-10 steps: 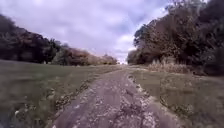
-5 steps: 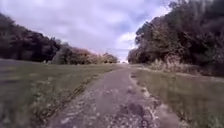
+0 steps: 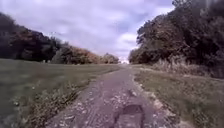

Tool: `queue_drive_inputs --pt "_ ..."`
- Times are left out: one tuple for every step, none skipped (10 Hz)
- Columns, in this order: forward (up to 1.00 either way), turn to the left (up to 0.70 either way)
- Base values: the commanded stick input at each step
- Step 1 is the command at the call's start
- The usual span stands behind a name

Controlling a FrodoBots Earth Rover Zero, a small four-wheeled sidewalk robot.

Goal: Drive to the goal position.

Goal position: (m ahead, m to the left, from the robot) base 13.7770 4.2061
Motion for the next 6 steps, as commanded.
queue_drive_inputs --pt "1.00 0.00" --pt "1.00 0.00" --pt "1.00 0.00" --pt "1.00 0.00" --pt "1.00 0.00" --pt "1.00 0.00"
